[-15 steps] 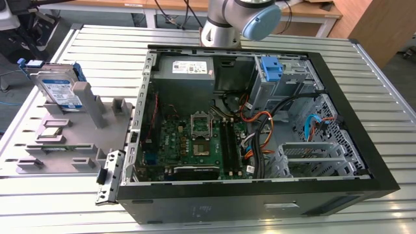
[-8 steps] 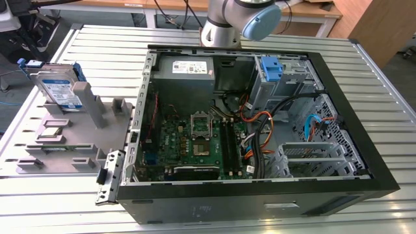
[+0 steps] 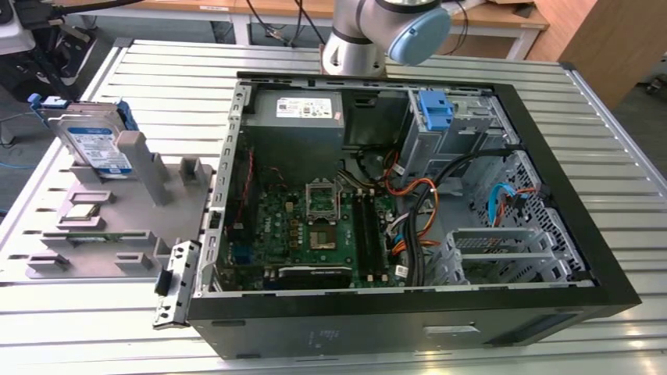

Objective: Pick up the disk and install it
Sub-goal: 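Pick up the disk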

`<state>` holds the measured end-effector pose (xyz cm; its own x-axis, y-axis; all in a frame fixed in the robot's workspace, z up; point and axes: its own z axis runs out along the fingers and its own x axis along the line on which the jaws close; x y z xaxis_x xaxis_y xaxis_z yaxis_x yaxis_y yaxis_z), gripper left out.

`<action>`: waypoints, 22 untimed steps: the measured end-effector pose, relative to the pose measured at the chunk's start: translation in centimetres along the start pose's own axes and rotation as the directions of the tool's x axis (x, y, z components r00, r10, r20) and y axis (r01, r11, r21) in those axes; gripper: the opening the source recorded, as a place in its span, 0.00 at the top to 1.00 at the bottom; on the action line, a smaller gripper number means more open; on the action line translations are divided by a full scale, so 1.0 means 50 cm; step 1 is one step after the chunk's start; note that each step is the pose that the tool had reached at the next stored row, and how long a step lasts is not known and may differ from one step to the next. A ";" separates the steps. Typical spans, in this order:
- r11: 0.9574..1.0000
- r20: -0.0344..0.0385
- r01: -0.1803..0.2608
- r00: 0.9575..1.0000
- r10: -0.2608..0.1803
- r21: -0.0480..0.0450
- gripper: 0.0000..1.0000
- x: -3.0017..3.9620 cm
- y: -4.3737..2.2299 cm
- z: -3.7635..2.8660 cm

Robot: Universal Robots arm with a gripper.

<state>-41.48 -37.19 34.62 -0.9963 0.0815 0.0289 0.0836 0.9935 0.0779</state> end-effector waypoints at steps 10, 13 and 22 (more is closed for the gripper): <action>1.000 0.000 0.002 1.000 -0.002 0.000 0.89 0.000 0.000 0.000; 1.000 -0.002 0.026 1.000 -0.026 0.001 0.89 0.000 0.000 0.001; 0.986 -0.013 0.165 0.986 -0.165 0.004 0.89 0.000 0.000 0.001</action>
<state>-41.48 -37.19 34.58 -0.9960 -0.0848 0.0288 -0.0823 0.9936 0.0779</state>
